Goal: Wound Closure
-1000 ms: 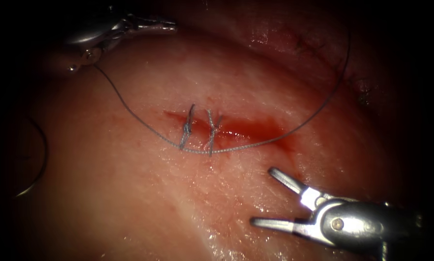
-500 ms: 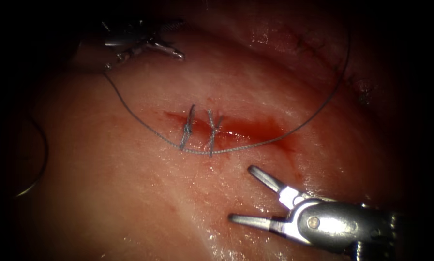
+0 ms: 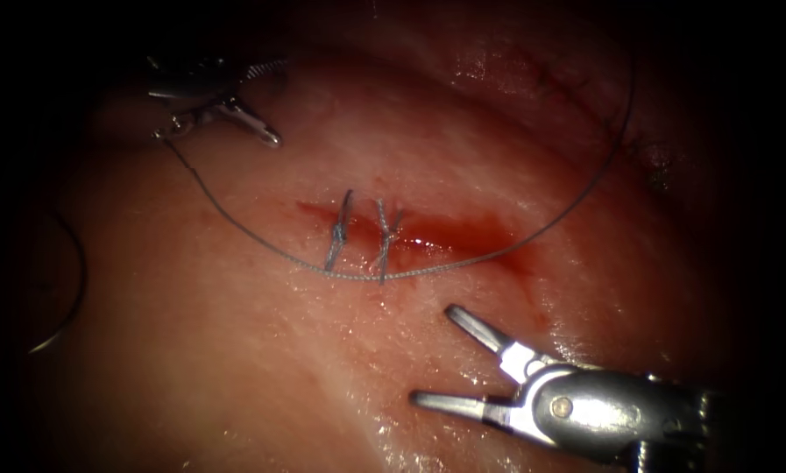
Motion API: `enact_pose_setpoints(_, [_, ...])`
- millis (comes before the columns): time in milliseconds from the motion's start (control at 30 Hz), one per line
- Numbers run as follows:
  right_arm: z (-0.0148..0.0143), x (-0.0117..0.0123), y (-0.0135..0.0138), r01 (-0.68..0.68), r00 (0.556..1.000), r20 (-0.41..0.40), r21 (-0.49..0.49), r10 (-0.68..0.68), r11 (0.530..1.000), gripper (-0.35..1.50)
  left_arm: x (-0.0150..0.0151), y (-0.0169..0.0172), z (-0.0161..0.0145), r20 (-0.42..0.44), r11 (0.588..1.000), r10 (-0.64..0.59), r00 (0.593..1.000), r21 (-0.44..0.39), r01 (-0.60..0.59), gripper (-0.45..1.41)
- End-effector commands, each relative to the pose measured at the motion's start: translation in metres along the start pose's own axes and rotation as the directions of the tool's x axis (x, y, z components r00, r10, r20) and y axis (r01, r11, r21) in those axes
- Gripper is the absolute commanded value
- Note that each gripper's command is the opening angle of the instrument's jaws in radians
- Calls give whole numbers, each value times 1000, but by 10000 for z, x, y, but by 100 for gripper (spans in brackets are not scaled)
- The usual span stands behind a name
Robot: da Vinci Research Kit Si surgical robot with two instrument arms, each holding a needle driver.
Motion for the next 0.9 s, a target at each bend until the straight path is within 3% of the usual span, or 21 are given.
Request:
enact_pose_setpoints(33, [6, -5, -6, -3, 1000, -1, 3, 3, 1000, 148, -5, 1, -6, 10, 1000, 14, 1000, 5, -14, 125])
enact_pose_setpoints(300, [10, -6, -7, -3, 1000, 0, 0, 3, 1000, 148, 13, 11, -41, 23, 992, 124, 992, 20, -125, 123])
enact_pose_setpoints(467, [10, -3, -4, -6, 1000, 1, 0, 6, 1000, 148, 31, 30, -42, -72, 974, 222, 972, 51, -219, 116])
enact_pose_setpoints(500, [8, -2, -3, -7, 1000, 1, 0, 7, 1000, 148, 36, 43, -39, -128, 977, 211, 969, 1, -213, 116])
enact_pose_setpoints(600, [6, -3, 0, -7, 1000, 9, 6, 7, 1000, 145, 43, 62, -35, -185, 974, 199, 962, -71, -215, 116])
enact_pose_setpoints(700, [4, -2, 3, 2, 1000, 0, 22, -2, 1000, 133, 49, 89, -32, -244, 966, 188, 951, -126, -224, 115])
enact_pose_setpoints(733, [6, 2, 7, 3, 1000, -17, 53, -2, 999, 125, 52, 113, -31, -273, 957, 207, 940, -145, -253, 113])
enact_pose_setpoints(833, [7, 6, 10, -2, 1000, -29, 81, 5, 997, 116, 53, 131, -31, -279, 950, 241, 930, -130, -285, 111])
enact_pose_setpoints(900, [8, 18, 22, -110, 993, -32, 129, 115, 986, 96, 51, 155, -34, -279, 941, 287, 916, -99, -325, 106])
